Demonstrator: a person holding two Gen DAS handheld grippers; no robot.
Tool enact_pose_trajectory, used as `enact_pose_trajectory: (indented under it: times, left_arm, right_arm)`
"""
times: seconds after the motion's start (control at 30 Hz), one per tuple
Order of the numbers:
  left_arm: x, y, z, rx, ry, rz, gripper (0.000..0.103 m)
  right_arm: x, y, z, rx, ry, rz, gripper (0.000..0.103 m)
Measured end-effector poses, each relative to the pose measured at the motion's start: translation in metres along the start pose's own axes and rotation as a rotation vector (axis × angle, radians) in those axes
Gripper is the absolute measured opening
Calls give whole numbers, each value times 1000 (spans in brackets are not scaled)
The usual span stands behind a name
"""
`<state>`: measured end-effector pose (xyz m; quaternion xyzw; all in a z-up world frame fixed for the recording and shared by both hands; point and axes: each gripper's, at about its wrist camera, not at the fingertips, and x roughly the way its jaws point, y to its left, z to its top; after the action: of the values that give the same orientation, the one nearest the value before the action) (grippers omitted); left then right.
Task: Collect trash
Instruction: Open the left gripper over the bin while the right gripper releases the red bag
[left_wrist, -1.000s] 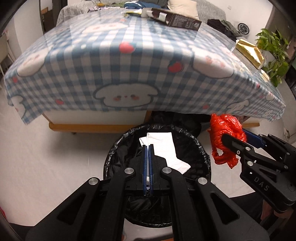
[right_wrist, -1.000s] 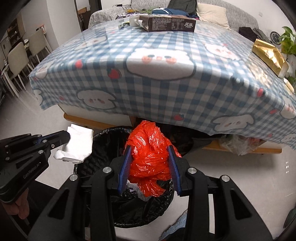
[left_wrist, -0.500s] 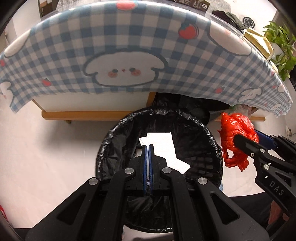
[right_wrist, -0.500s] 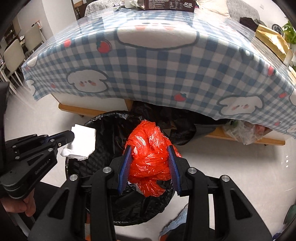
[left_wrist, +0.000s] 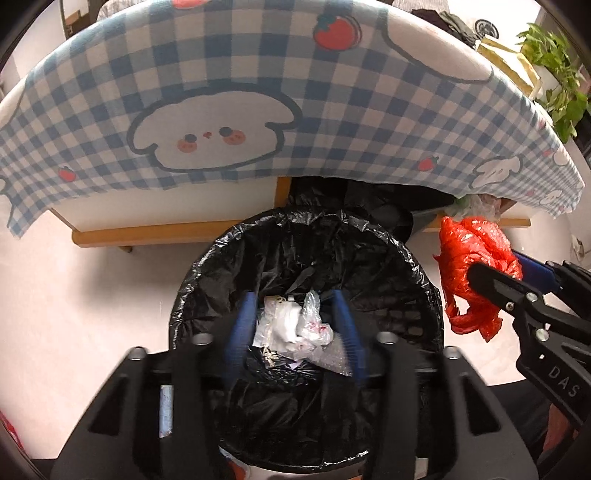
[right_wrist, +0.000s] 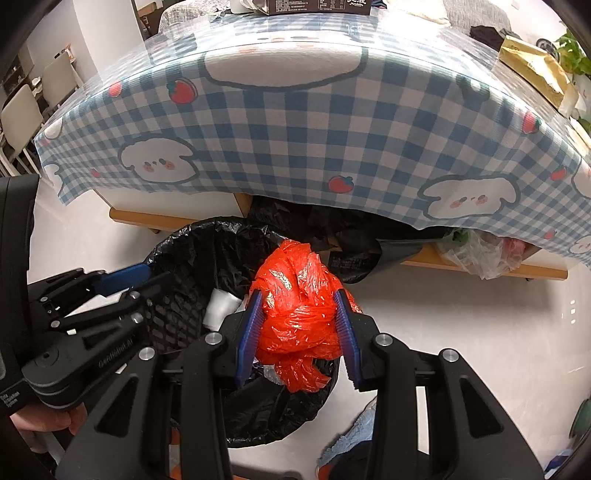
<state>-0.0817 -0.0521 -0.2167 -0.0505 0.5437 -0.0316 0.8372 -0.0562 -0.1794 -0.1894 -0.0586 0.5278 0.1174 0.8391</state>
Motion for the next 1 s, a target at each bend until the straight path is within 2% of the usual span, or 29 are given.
enact_pose_trajectory:
  times: [0.07,0.13,0.2,0.37,0.73,1.0]
  left_arm:
    - [-5,4,0,-9,-18,14,70]
    - [-10,10,0,-11,-35,35,73]
    - [-15,17,-1,-14,-48,52,81]
    - [-21,36,-2,-31,-61,62,91]
    - [-19,79,-9,-76,-59,86,95]
    - [-17,91,-12,-78,-48,85,97]
  right_arm:
    - [1,3,1,-6,0,5,38]
    - [1,9,3,-14,-1,12,38]
    - [2,14,5,-21,-3,17,38]
    - [11,28,8,-34,8,18,38]
    - [38,59,9,-61,51,18,38]
    - [47,71,13,-77,59,17,40]
